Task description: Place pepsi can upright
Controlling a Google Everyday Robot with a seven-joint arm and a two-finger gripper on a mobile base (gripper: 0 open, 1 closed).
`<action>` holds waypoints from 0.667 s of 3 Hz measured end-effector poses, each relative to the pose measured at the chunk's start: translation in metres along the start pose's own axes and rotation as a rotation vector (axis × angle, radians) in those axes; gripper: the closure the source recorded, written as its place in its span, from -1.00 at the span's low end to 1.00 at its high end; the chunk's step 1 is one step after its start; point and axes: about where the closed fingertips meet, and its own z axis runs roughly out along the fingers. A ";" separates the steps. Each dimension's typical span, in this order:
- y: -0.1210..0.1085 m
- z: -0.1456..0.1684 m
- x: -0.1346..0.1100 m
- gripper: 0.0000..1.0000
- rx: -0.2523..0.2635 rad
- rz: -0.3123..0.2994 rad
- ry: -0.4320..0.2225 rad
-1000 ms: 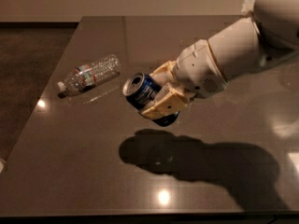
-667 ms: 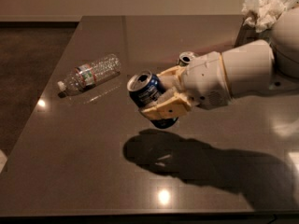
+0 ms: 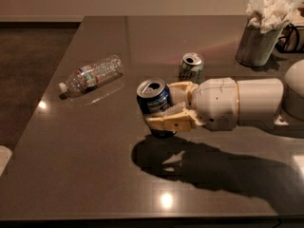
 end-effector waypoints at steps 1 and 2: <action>0.005 0.000 0.009 1.00 0.003 -0.003 -0.072; 0.009 0.000 0.021 1.00 0.006 -0.001 -0.113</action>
Offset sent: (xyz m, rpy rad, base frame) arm -0.0106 -0.0104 -0.0368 0.1610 -0.0287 -0.0064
